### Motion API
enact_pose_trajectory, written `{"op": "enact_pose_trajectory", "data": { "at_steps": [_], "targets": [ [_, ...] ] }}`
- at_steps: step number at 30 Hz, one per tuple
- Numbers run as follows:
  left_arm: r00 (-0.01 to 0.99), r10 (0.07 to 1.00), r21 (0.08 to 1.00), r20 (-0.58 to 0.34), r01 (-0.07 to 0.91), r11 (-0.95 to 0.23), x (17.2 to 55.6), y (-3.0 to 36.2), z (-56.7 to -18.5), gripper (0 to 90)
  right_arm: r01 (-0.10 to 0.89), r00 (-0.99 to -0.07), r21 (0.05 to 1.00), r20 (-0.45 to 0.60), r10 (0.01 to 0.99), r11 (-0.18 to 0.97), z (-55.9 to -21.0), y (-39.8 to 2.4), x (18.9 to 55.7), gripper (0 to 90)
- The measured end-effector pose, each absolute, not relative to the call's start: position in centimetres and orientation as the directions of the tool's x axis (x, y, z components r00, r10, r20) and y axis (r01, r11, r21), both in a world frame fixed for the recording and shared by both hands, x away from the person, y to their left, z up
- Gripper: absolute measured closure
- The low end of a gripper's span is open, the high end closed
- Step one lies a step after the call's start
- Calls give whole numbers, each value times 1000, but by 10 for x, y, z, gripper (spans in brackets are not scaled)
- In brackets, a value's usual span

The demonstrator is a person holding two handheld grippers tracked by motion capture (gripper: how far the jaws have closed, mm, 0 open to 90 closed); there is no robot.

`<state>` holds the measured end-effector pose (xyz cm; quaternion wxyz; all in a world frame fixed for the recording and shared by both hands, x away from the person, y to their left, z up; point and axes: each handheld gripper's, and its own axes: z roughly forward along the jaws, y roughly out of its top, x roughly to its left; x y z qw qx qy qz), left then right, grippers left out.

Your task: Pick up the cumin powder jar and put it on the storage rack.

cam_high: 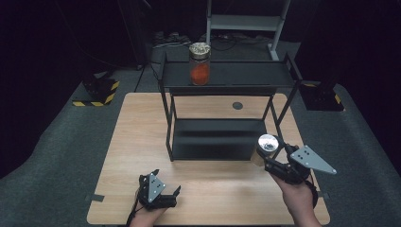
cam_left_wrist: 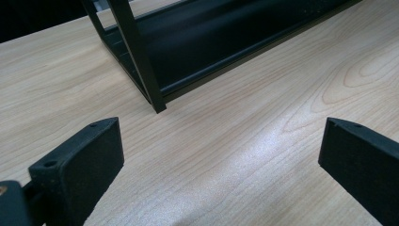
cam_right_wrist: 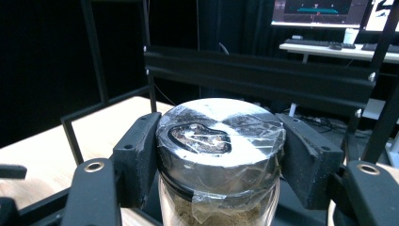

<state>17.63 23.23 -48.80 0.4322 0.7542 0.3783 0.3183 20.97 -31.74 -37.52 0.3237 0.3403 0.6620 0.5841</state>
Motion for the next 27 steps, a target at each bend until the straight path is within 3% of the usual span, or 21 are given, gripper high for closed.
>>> {"op": "enact_pose_trajectory", "data": {
  "at_steps": [27],
  "targets": [
    [518, 845, 898, 136, 295, -325, 177, 236, -489, 8, 3, -547, 998, -50, 835, 62, -309, -301, 235, 345]
  ]
}}
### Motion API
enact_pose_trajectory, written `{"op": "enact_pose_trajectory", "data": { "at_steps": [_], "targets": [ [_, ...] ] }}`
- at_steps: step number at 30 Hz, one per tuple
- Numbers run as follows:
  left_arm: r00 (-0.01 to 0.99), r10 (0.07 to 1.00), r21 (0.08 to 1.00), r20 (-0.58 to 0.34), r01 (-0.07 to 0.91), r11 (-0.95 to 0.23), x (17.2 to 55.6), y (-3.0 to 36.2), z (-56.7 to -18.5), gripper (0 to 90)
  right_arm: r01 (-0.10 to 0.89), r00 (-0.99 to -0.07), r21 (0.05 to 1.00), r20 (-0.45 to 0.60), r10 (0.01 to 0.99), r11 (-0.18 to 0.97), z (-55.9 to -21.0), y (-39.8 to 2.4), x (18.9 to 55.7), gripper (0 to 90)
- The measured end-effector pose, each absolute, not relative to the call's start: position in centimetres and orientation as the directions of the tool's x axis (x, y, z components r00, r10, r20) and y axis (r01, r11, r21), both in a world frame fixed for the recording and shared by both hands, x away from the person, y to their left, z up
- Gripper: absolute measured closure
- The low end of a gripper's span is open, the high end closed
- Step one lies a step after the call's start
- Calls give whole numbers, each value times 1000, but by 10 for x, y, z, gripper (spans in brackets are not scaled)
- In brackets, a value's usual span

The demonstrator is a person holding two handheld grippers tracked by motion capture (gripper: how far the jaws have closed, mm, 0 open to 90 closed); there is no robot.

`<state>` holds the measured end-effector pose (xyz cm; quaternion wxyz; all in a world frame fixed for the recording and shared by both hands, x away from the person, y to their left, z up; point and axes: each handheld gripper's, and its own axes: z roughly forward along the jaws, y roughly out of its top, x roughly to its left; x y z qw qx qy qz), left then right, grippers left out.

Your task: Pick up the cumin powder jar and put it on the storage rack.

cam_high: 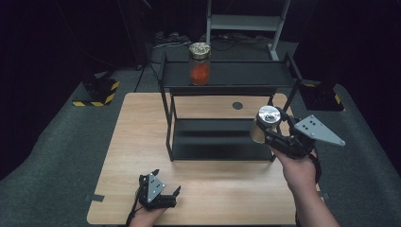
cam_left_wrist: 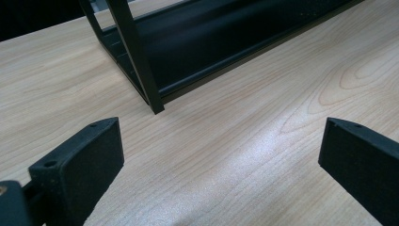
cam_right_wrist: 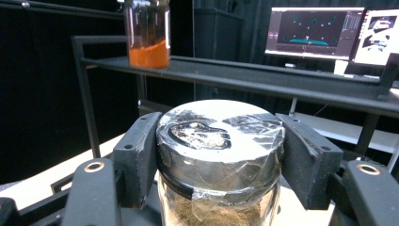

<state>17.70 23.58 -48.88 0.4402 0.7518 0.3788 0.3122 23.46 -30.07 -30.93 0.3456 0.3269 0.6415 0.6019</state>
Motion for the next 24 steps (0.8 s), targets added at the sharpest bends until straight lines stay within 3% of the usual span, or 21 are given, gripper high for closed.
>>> {"op": "enact_pose_trajectory", "data": {
  "at_steps": [24],
  "targets": [
    [519, 846, 905, 121, 292, -309, 177, 239, -490, 8, -64, -517, 997, -77, 852, 51, -255, -288, 253, 345]
  ]
}}
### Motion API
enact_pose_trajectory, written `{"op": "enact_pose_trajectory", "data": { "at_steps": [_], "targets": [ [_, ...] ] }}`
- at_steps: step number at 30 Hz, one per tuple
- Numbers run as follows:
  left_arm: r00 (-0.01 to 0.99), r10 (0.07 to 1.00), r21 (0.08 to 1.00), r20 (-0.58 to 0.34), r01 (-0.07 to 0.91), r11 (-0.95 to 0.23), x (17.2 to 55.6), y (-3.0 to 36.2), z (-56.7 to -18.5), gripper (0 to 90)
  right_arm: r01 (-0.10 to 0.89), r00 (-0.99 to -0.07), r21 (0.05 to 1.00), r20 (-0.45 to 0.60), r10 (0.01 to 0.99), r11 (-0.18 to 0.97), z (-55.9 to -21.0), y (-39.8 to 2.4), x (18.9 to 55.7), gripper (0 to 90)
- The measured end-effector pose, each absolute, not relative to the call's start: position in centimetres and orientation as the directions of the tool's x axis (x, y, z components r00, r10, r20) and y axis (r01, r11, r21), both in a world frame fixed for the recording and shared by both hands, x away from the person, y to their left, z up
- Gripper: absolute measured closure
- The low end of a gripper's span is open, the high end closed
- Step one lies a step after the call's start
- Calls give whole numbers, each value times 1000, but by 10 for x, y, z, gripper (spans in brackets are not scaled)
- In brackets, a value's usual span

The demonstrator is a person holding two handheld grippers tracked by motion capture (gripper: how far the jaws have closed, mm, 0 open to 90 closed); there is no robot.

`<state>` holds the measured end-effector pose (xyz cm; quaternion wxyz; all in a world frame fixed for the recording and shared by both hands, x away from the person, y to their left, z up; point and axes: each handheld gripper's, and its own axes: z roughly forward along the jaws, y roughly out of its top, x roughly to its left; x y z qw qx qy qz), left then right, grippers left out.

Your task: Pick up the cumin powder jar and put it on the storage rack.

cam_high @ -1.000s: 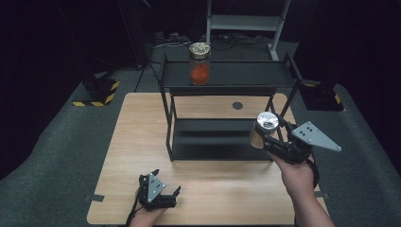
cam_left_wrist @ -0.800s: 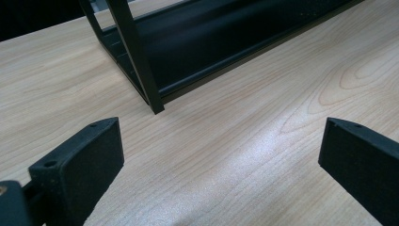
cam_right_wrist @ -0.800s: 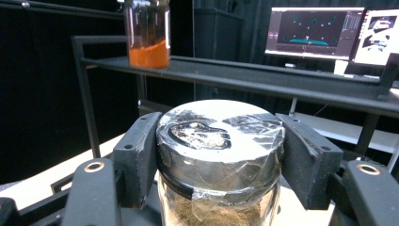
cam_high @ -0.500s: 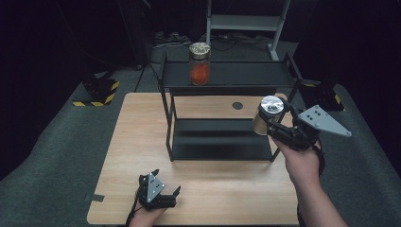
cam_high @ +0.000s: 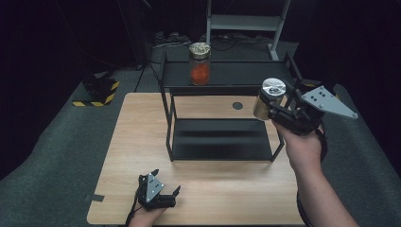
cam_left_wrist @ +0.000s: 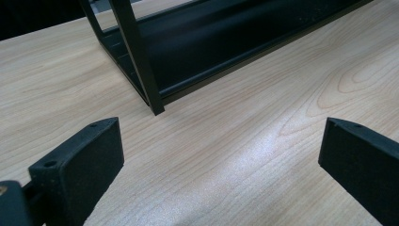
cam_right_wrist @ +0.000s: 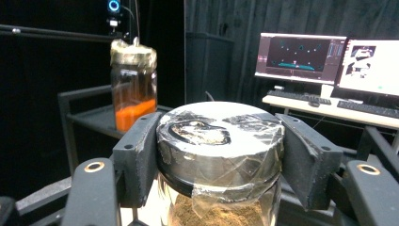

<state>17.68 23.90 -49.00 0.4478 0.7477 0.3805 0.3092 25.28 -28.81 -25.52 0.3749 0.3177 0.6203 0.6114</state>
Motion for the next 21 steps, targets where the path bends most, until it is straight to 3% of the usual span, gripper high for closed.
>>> {"op": "enact_pose_trajectory", "data": {
  "at_steps": [21],
  "targets": [
    [521, 848, 911, 100, 294, -288, 177, 243, -491, 7, -92, -473, 996, -59, 879, 17, -224, -264, 292, 345]
  ]
}}
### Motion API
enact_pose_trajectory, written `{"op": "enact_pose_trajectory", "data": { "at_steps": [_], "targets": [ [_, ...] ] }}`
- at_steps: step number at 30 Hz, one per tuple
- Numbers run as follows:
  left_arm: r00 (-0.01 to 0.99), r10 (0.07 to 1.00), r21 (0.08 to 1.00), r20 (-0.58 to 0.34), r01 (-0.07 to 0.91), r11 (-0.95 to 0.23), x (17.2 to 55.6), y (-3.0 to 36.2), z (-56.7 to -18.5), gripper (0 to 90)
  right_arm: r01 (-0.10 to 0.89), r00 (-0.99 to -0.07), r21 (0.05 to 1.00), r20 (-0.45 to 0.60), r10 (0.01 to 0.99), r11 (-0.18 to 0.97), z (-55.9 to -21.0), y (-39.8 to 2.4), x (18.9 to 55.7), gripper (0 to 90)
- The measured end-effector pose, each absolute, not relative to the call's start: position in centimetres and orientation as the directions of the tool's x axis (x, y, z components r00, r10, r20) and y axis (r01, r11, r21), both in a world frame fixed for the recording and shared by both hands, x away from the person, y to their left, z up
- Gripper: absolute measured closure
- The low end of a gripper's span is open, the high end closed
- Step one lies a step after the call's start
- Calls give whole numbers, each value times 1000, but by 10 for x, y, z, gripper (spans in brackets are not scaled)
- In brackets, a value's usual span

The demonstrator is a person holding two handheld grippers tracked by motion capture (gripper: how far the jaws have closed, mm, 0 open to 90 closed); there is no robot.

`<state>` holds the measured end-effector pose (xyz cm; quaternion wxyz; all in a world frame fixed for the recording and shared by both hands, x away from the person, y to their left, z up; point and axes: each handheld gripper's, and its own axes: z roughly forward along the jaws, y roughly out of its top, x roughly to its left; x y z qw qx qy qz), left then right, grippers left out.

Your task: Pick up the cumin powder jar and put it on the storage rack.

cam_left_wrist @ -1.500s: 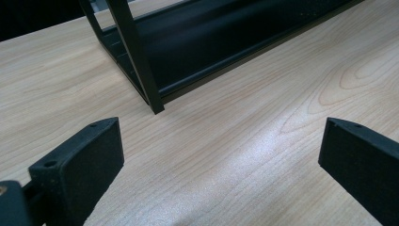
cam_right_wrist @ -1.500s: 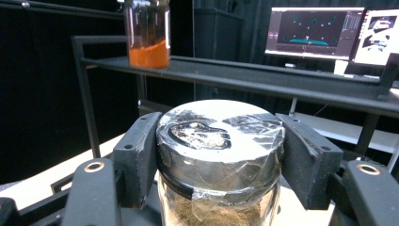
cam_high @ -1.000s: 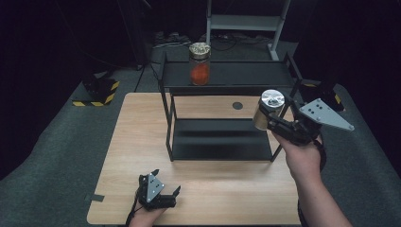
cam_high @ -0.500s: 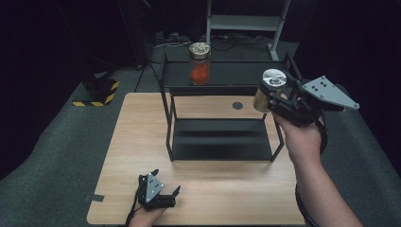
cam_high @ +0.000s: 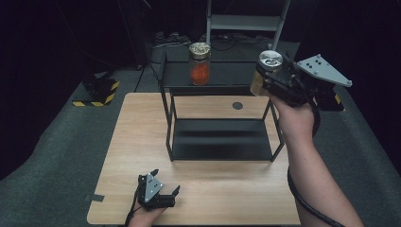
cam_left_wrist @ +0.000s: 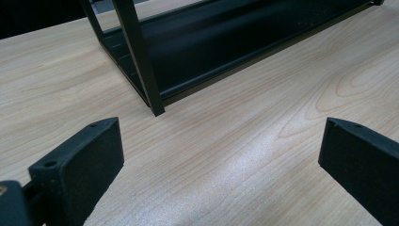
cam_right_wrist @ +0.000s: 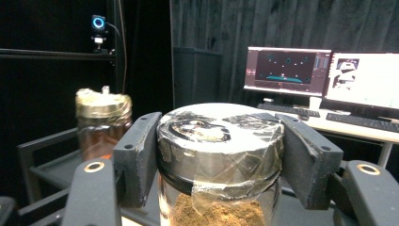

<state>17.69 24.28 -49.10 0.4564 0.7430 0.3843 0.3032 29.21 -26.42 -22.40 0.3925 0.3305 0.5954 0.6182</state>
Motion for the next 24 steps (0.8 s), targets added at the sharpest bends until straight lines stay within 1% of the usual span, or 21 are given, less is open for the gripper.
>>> {"op": "enact_pose_trajectory", "data": {
  "at_steps": [14, 24],
  "targets": [
    [522, 848, 915, 95, 290, -281, 177, 245, -492, 7, -84, -441, 996, -56, 896, 21, -221, -250, 327, 345],
    [525, 846, 917, 90, 288, -276, 177, 246, -492, 8, -79, -424, 997, -51, 904, 19, -221, -242, 346, 345]
  ]
}}
